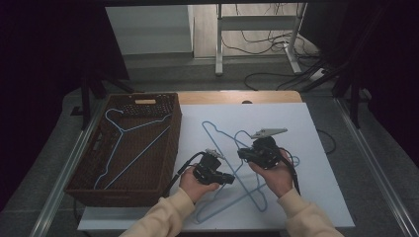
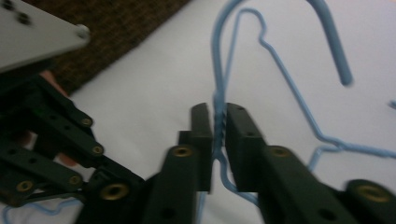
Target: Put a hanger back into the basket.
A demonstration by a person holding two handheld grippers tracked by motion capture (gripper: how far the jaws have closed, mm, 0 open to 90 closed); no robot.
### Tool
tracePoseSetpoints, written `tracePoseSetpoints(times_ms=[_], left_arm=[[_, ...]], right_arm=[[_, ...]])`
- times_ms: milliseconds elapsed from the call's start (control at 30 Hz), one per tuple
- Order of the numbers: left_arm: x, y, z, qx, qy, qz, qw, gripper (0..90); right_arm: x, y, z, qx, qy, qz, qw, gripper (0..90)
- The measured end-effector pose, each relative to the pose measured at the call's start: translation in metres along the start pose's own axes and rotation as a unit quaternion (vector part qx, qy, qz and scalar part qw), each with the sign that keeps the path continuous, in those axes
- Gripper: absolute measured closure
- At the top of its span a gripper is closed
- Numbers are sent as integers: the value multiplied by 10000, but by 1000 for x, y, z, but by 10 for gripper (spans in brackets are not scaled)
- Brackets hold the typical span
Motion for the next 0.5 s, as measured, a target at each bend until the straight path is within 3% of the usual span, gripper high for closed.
tracePoseSetpoints(times_ms=[200, 500], left_arm=[[2, -8, 1, 200, -77, 38, 9998, 861], [5, -35, 5, 670, -146, -141, 9975, 861]], right_arm=[[6, -18, -1, 449, -25, 325, 9985, 460], [30, -54, -14, 984, -146, 432, 9941, 373]])
Point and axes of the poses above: each handheld gripper's, and its own axes: y roughly forward along the jaws, z roughly out of its top, x roughly to its right, the point moved 1 cm from there along y, roughly forward along the jaws, and after that the axes turned 15 degrees about y, right-handed, at the moved point
